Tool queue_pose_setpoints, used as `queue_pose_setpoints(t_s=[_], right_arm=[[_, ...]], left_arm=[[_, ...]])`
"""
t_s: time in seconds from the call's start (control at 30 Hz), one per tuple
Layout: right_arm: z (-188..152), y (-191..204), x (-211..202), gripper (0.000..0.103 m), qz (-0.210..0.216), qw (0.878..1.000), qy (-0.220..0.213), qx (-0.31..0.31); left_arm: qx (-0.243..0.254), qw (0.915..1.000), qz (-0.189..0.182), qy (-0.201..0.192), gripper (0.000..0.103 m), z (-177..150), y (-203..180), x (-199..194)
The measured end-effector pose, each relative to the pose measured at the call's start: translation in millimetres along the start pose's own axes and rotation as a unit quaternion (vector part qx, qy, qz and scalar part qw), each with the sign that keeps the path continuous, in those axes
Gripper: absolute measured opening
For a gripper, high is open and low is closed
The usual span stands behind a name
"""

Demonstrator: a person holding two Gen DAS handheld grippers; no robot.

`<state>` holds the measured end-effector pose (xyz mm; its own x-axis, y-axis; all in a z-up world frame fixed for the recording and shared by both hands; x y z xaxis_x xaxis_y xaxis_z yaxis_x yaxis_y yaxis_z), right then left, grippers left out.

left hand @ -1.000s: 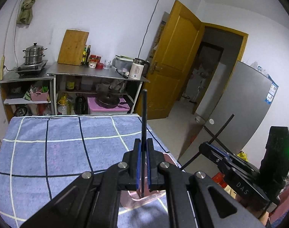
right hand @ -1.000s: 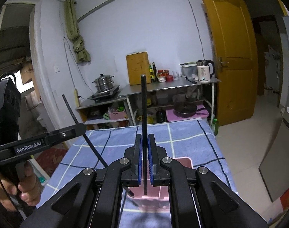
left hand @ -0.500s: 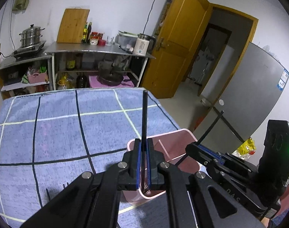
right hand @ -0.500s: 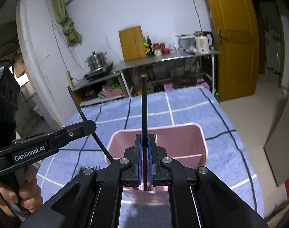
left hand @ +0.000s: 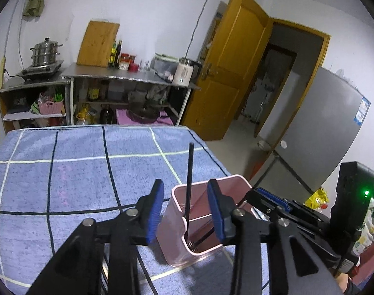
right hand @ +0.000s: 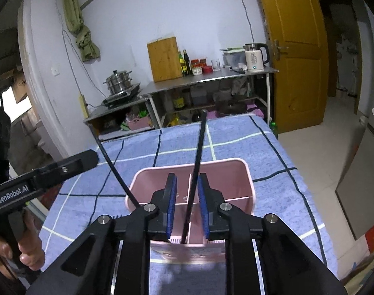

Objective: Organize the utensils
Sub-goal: 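Lower the chopsticks into the pink basket and open the right gripper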

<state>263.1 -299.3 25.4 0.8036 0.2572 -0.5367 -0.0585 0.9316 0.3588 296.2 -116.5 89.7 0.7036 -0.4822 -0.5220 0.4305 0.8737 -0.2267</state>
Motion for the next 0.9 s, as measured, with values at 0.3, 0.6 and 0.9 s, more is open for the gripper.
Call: queue_pose_setpoints(t_s=[0.3,0.6,0.9], right_arm=[[-3,6,-31,0.019,0.009,1.0,-0.025,-0.004],[-29,28,-64,0.019,0.03,0.999,-0.032,-0.015],[-63,49,-84,0.019,0.052,0.998,-0.031,-0.035]], left_arm=[[-0.001,0.9994,0.013,-0.031,0.046,-9,10,-40],[-0.017,0.9975,0.05,-0.047,0.046,-48,30,-82],[-0.014,0.9929,0.096,-0.069,0.046,-90,42,-124]])
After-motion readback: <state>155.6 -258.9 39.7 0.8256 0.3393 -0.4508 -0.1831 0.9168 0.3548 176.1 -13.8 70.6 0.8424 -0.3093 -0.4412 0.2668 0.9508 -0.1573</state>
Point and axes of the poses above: each gripper's, at about its wrist camera, not at the fingertips, and x roughly the way its jaws point, y to its left, z to its top, the point moved 5 cm from there along x, roughly the way its jaws point, and after that the axes turned 8 degrees about x, right-handed, at the moved point
